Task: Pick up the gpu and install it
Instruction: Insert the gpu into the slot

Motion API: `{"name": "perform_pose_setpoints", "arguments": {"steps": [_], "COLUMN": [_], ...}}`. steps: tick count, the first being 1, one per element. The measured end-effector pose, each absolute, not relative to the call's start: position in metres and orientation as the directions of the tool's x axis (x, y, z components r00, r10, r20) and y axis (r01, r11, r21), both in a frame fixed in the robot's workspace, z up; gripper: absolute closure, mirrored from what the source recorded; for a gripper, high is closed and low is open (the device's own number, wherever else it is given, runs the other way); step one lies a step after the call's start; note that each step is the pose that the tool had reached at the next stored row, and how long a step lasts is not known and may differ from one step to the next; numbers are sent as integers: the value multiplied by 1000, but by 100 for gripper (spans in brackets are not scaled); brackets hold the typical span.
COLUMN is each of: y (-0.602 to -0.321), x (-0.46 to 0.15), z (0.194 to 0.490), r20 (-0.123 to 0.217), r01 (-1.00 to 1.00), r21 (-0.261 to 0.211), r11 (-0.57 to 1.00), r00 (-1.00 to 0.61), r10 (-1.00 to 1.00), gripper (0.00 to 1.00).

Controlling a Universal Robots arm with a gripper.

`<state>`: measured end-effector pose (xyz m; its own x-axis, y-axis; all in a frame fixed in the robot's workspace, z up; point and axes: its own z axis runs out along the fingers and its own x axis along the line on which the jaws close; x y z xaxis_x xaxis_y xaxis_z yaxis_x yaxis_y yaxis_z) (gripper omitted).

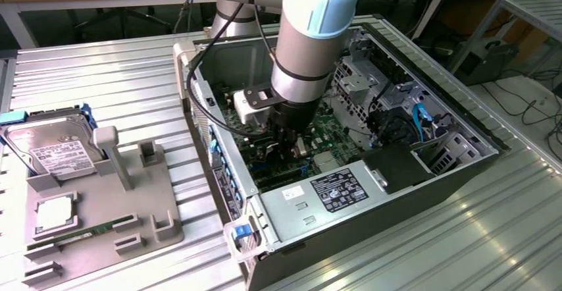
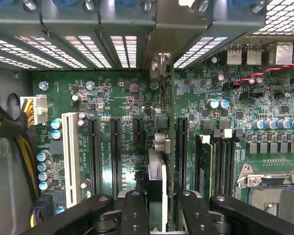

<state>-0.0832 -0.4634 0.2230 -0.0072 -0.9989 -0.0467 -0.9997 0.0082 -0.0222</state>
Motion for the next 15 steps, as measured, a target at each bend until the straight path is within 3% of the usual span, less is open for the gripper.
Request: {"name": "perform_pose_setpoints", "arguments": {"steps": [4, 5, 6, 15], "y": [-463, -463, -463, -462], "x": [-83, -83, -83, -83], "z": [222, 223, 223, 280], "r20": [-49, -46, -47, -47], "r01": [-1000, -1000, -1000, -1000], "r21": [-23, -22, -22, -28], "r11": [9, 8, 8, 8], "r00": [-7, -7, -7, -7], "r10": [-999, -999, -999, -999], "gripper": [72, 65, 65, 65]}}
